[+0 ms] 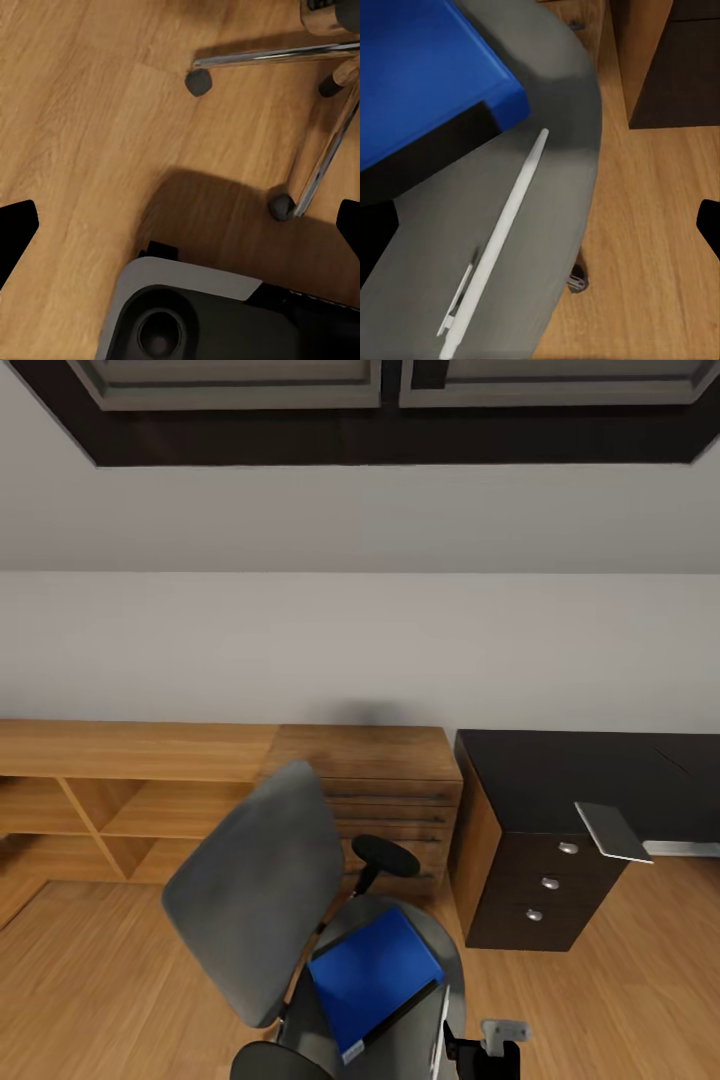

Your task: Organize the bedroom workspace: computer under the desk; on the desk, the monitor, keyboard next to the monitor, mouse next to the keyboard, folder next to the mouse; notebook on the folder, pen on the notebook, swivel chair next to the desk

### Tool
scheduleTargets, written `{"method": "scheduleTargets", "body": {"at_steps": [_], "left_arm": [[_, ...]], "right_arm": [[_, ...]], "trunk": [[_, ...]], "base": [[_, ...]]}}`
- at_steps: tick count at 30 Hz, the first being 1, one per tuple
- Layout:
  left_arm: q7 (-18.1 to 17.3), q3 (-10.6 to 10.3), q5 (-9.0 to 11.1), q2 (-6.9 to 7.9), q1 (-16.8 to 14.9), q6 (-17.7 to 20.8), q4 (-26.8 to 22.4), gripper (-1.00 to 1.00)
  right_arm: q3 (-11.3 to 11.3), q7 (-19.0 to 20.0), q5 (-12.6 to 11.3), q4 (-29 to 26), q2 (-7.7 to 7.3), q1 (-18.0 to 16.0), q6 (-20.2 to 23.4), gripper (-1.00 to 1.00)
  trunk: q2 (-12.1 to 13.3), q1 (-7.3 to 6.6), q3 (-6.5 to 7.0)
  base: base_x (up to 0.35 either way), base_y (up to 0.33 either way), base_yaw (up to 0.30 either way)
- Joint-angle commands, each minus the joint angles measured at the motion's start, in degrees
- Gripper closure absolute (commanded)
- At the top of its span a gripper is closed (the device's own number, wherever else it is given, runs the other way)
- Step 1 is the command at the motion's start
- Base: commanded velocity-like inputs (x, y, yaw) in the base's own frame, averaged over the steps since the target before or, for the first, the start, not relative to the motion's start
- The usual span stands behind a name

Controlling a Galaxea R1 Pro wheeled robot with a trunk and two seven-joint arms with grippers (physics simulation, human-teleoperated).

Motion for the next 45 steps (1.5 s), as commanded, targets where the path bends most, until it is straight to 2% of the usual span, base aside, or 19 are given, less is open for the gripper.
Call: {"method": "scheduleTargets", "body": {"at_steps": [1,45], "left_arm": [[-0.3,-0.3,0.6,0.01,0.0,-0.2,0.1,-1.0],[-0.2,-0.3,0.7,0.04,0.0,-0.2,0.1,-1.0]], "right_arm": [[-0.5,0.1,0.5,0.0,0.0,0.0,-0.2,-1.0],[-0.6,0.0,0.4,0.0,0.01,0.0,0.2,-1.0]], "trunk": [[0.0,0.0,-0.06],[0.0,0.0,-0.06]], "base": [[0.0,0.037,0.0],[0.0,0.003,0.0]]}}
